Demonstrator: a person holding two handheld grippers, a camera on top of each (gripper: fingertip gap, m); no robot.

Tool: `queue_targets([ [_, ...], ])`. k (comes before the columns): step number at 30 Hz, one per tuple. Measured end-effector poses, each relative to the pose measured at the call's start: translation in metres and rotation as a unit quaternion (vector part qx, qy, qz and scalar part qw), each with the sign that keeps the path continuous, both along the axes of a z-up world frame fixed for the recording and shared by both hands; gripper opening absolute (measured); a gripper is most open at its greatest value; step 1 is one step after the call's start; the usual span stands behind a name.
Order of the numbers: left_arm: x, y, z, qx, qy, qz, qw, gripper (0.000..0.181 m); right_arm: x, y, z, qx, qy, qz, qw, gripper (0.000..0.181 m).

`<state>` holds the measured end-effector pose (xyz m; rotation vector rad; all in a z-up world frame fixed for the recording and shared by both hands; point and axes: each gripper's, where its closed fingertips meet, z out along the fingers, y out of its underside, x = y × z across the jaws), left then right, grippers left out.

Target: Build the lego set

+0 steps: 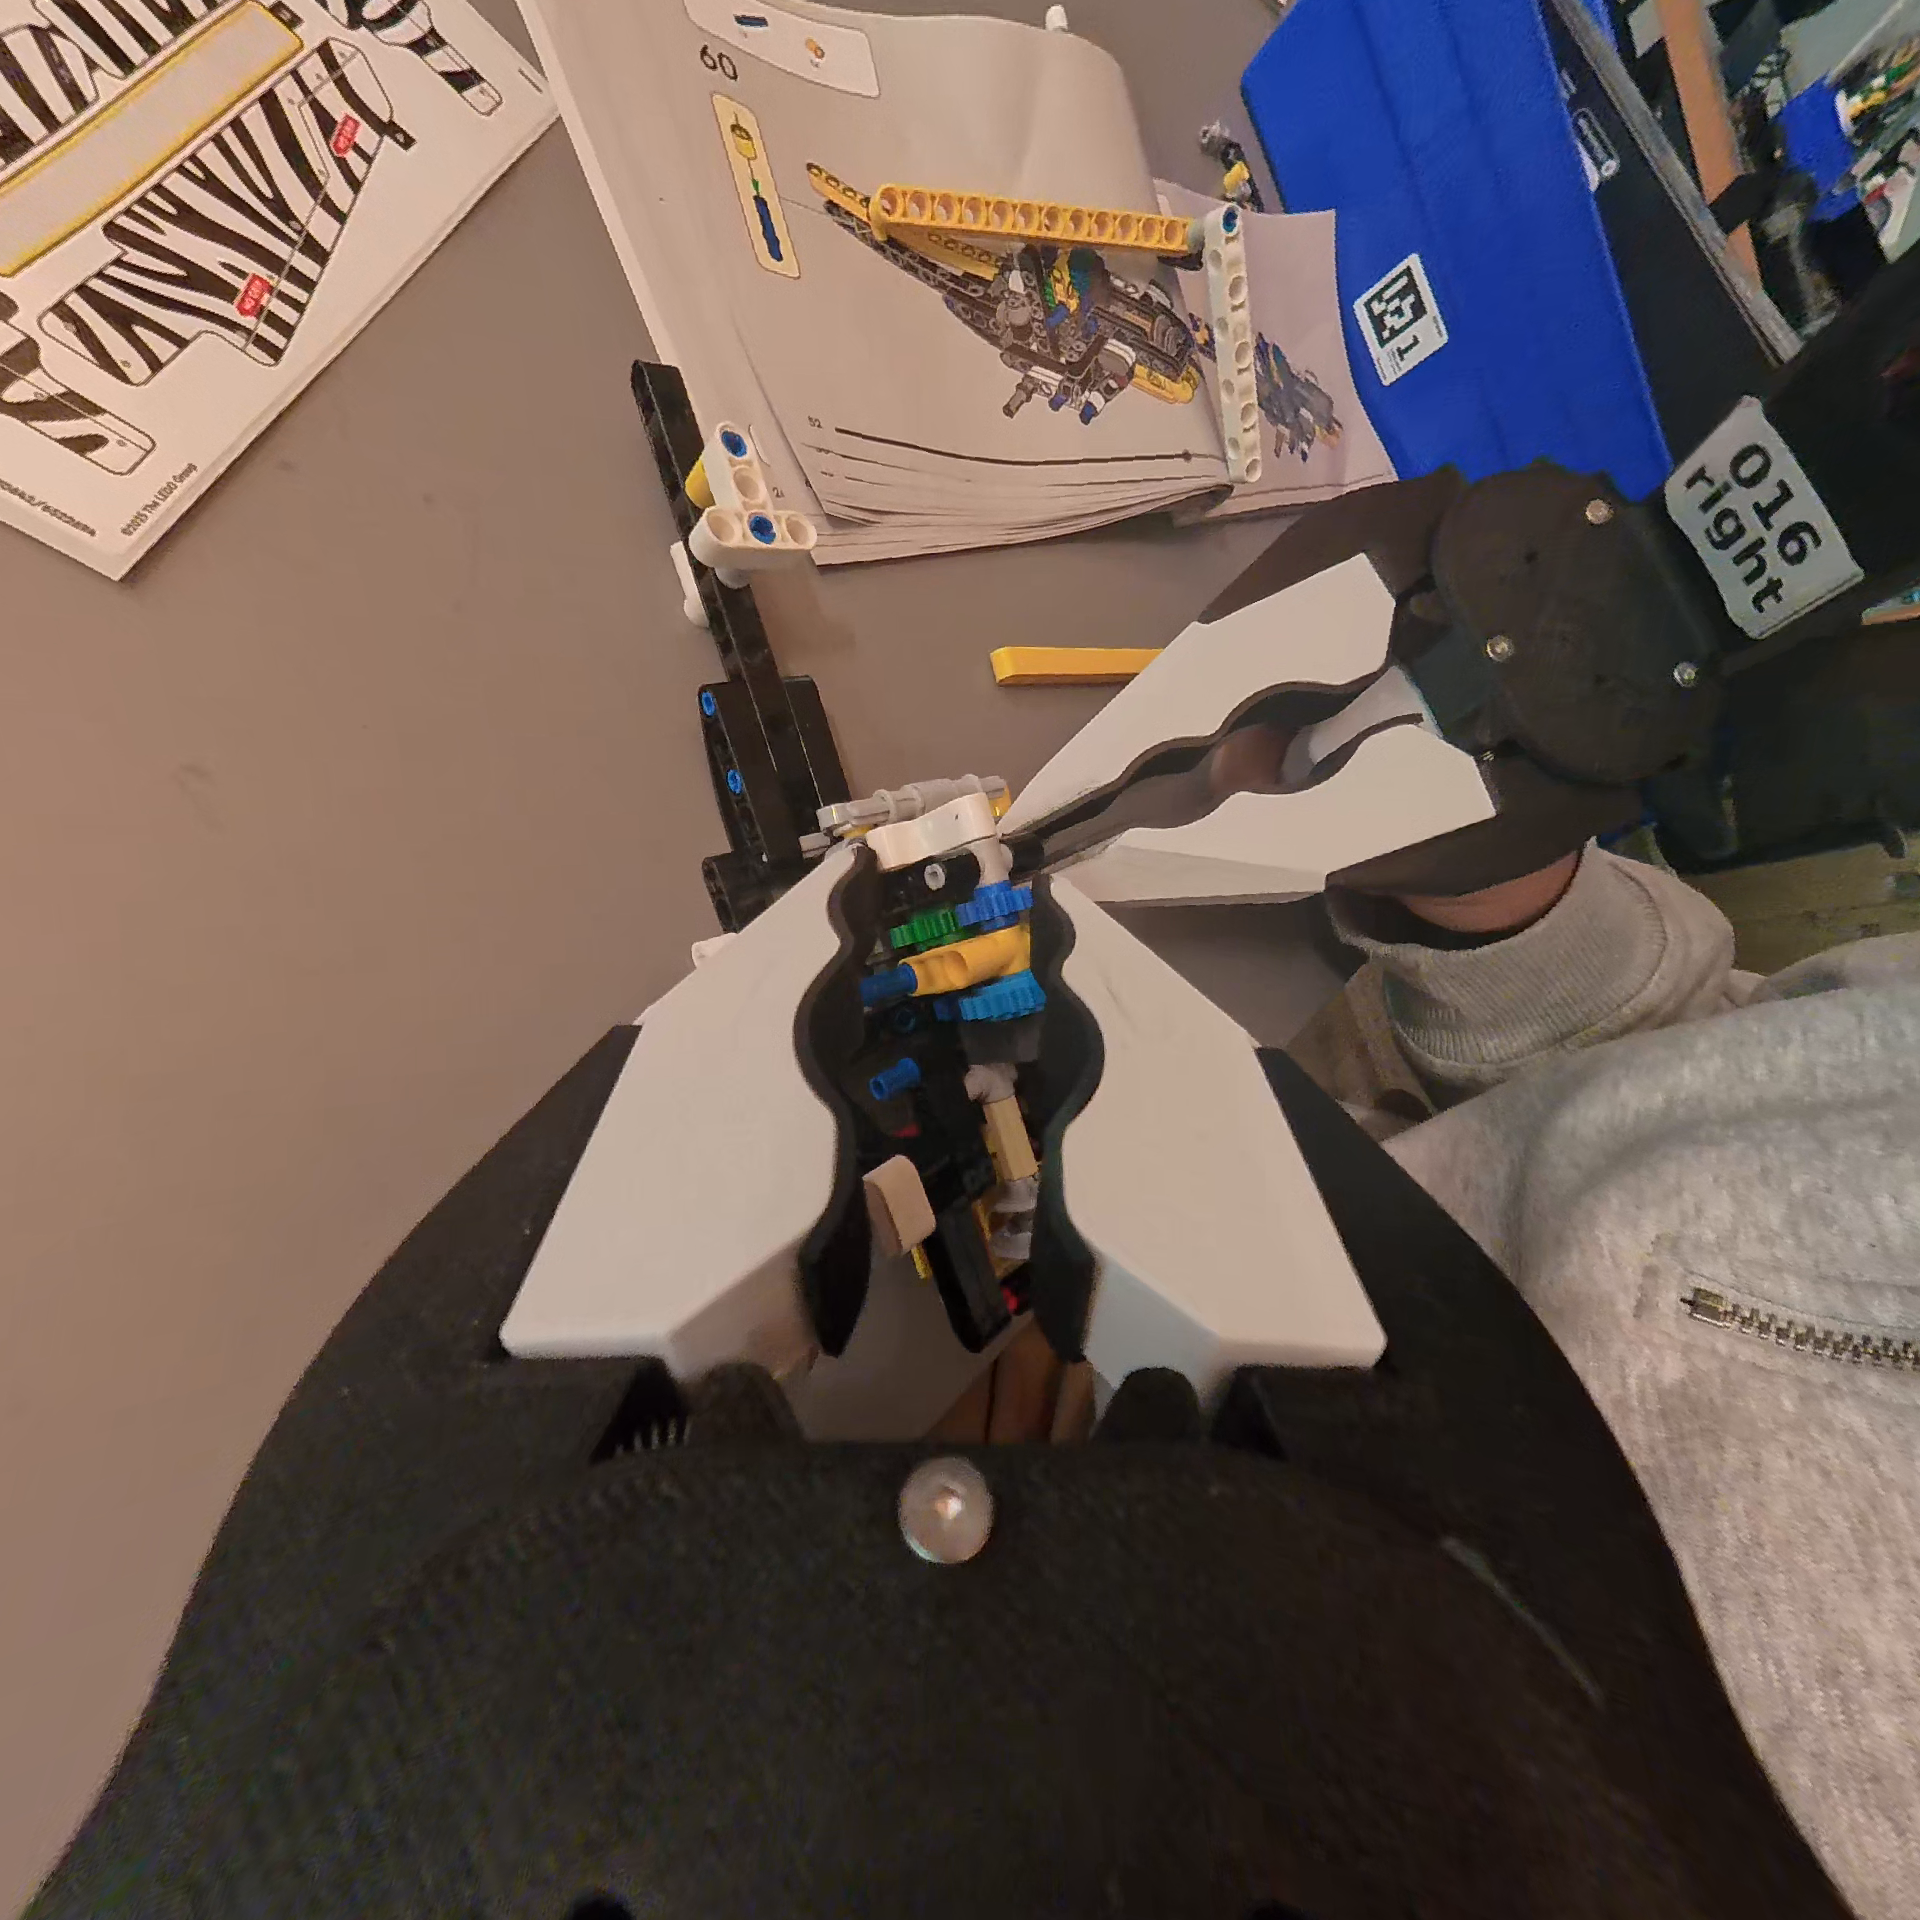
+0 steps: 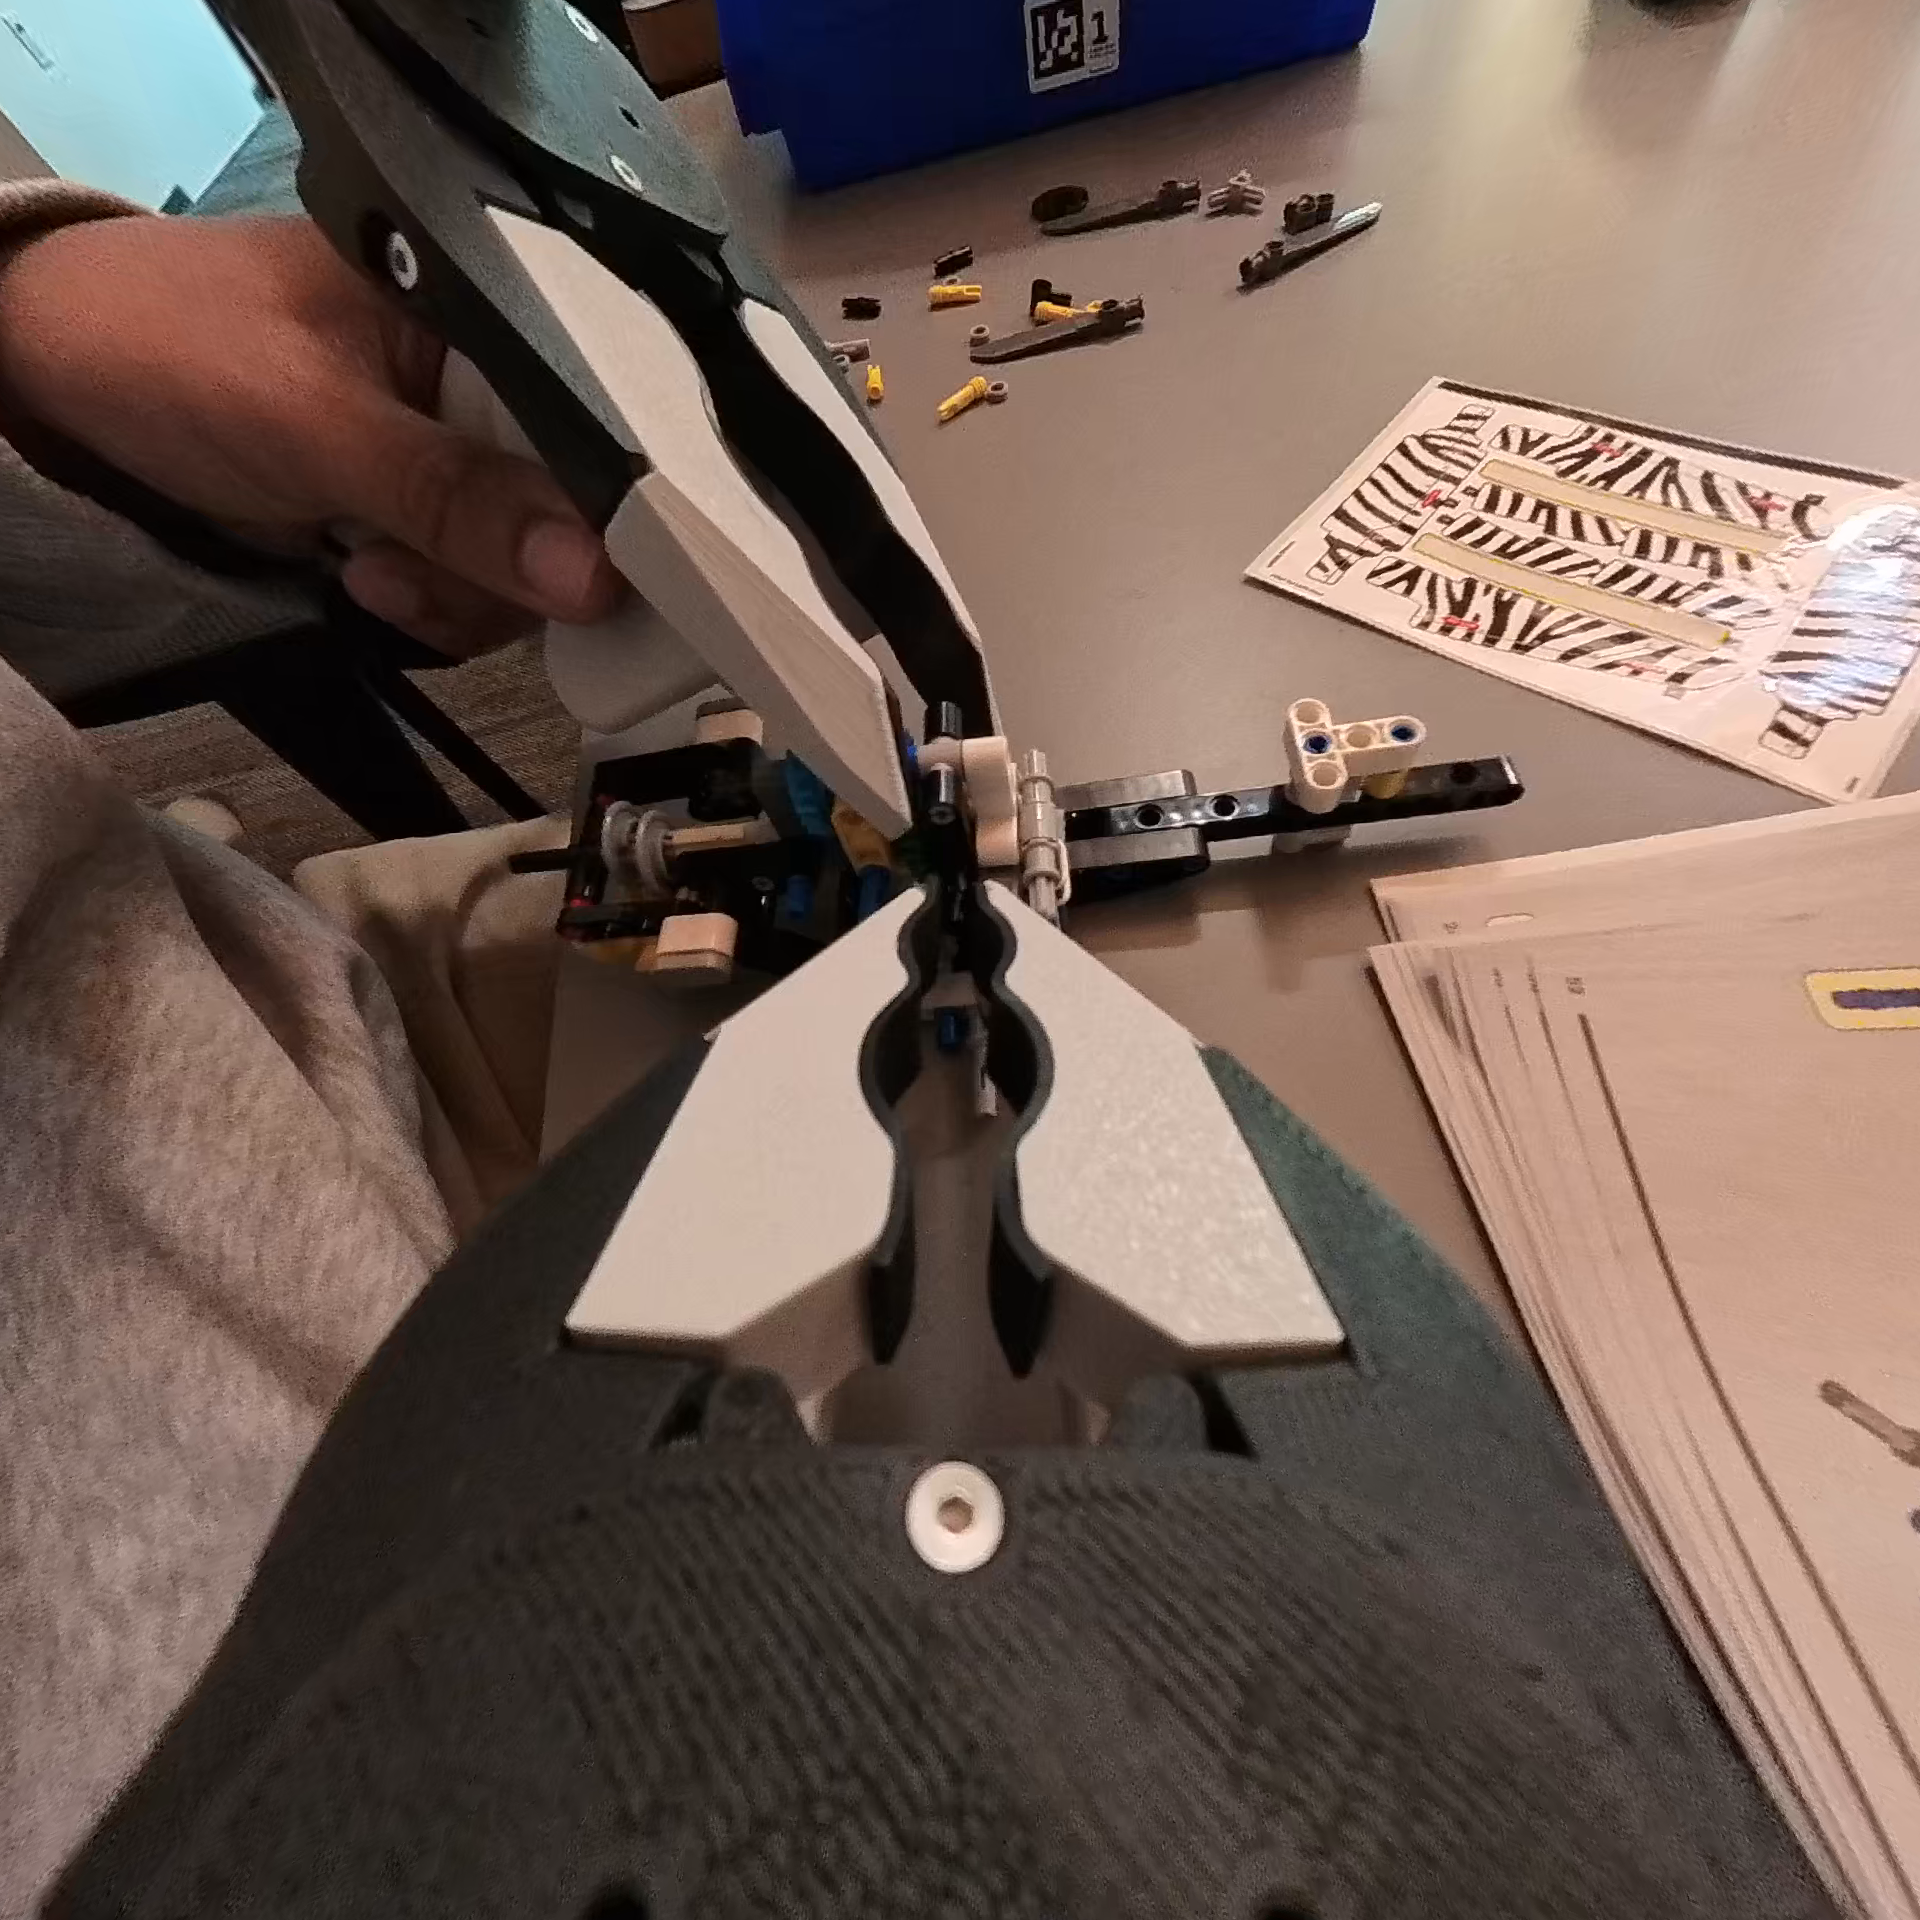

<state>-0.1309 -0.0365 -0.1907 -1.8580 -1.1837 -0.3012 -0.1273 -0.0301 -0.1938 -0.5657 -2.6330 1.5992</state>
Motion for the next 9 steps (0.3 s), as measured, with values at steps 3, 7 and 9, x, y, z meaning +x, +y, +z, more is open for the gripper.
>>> queue_targets([
  [3,0.0007,0.0005,0.0005,0.005,-0.002,0.002,1.000,0.030,0.0004,-0.0003,-0.0003,0.005,0.013,0.003,1.000,0.003],
  [7,0.0011,0.0006,0.0008,0.013,-0.004,0.006,1.000,0.030,0.0007,-0.0008,-0.0005,0.009,0.022,0.004,1.000,0.002],
  [9,0.0014,0.0004,0.0006,0.012,-0.003,0.007,1.000,0.031,0.0004,-0.0011,-0.0006,0.013,0.032,0.003,0.999,0.002],
])
